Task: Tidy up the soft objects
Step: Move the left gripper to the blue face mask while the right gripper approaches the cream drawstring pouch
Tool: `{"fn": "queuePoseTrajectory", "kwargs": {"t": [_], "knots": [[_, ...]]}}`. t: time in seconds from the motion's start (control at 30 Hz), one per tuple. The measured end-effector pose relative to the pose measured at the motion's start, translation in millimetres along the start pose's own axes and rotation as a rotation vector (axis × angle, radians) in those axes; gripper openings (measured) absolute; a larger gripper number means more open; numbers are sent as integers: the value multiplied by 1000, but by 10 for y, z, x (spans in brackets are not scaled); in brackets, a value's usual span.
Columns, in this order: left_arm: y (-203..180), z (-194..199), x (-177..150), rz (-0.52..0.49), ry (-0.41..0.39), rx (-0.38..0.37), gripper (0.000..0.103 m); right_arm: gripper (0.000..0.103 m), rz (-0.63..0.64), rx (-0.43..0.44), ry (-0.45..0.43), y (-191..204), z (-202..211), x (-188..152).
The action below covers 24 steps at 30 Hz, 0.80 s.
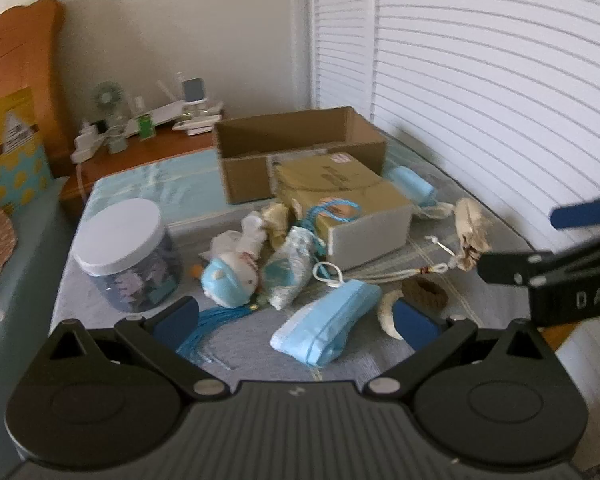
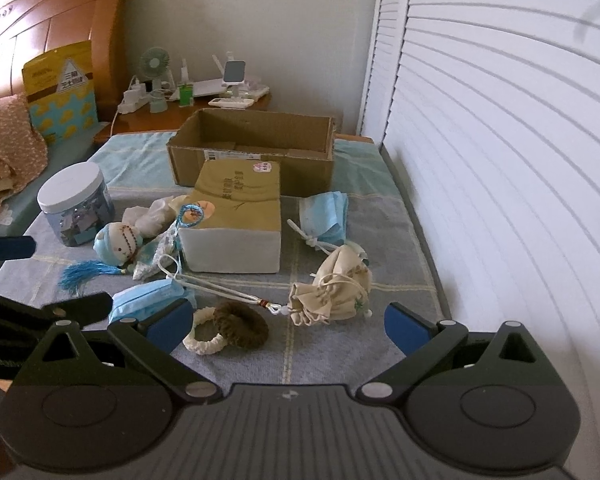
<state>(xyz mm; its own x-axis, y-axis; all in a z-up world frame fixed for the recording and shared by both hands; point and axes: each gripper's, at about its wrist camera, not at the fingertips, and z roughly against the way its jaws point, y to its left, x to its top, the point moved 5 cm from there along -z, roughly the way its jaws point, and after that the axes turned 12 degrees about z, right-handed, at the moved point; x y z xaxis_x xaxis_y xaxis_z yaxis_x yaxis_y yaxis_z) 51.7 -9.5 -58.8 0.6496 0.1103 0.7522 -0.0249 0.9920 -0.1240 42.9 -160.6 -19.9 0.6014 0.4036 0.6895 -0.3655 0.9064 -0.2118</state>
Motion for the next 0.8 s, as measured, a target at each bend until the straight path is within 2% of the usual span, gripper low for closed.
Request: {"fn": "queuePoseTrajectory", "kwargs": {"t": [0.17, 0.47, 0.8], "knots": [[13, -118, -66, -6, 13, -31, 102, 103, 6, 18, -4, -8, -74, -42], [43, -404, -210, -27, 96, -44, 102, 103, -1, 36, 31, -94, -267, -204], [81, -555, -182, -37, 113, -125, 102, 103, -38, 30, 68, -219, -455, -298]]}}
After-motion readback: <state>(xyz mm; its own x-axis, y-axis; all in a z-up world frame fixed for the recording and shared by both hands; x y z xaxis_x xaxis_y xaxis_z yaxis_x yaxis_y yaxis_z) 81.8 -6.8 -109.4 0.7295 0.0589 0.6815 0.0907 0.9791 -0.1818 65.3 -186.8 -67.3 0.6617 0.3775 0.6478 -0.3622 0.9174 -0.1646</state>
